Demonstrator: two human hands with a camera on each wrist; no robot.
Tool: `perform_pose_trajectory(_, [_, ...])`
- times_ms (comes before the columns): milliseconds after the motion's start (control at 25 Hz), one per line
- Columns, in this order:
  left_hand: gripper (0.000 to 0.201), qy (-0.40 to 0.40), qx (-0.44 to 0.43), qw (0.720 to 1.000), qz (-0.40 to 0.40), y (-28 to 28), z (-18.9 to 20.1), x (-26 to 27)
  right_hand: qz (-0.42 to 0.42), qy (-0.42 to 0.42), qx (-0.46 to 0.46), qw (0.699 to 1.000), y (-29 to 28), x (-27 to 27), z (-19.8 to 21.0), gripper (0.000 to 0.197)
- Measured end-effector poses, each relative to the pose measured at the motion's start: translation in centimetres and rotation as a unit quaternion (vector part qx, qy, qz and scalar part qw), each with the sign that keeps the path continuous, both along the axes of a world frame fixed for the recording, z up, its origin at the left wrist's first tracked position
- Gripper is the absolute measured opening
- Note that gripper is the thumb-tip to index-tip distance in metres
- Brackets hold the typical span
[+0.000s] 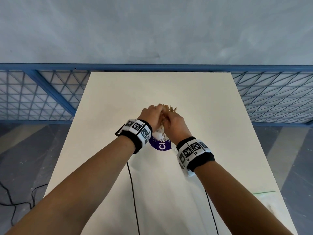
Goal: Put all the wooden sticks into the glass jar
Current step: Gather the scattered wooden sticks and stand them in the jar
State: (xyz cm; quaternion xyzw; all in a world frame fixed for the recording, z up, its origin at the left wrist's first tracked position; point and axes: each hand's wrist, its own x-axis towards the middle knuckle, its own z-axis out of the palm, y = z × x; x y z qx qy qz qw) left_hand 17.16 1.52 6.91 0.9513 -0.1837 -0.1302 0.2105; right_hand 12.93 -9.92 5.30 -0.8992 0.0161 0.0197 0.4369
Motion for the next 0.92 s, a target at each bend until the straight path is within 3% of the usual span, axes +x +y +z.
perform_pose_trajectory(80, [0.036,-0.021,0.081,0.995,-0.048,0.4,-0.5,0.2,-0.011,-0.051,-0.005,0.999,-0.1,-0.6,-0.5,0.029])
perform_pose_trajectory(160, [0.049,-0.047,-0.008,0.998,-0.047,1.3,-0.9,-0.2,-0.016,-0.116,-0.018,0.993,-0.2,-1.5,-0.8,0.031])
perform_pose_trajectory(240, [0.049,-0.086,-0.147,0.985,0.016,2.3,-1.5,-0.9,-0.012,-0.148,-0.051,0.988,-0.4,-2.0,-0.9,0.048])
perform_pose_trajectory(400, [0.043,-0.026,-0.206,0.977,0.051,2.5,-2.5,-1.6,0.04,0.009,-0.083,0.996,-1.2,-0.6,-1.2,0.08])
perform_pose_trajectory(520, [0.026,-0.04,-0.234,0.969,0.074,1.9,-1.9,-0.4,0.096,0.008,-0.086,0.992,-1.5,0.3,-0.7,0.075])
perform_pose_trajectory(640, [0.019,-0.025,-0.247,0.965,0.082,1.7,-1.3,1.0,0.094,0.007,-0.09,0.992,-1.8,1.0,-0.1,0.068])
perform_pose_trajectory(800, [0.016,-0.01,-0.198,0.979,0.037,1.8,-1.3,1.8,0.089,0.023,-0.099,0.991,-2.3,2.6,0.0,0.058])
perform_pose_trajectory(920, [0.017,-0.029,-0.16,0.987,0.009,2.6,-1.6,2.1,0.085,0.005,-0.064,0.994,-2.4,4.0,-0.4,0.04])
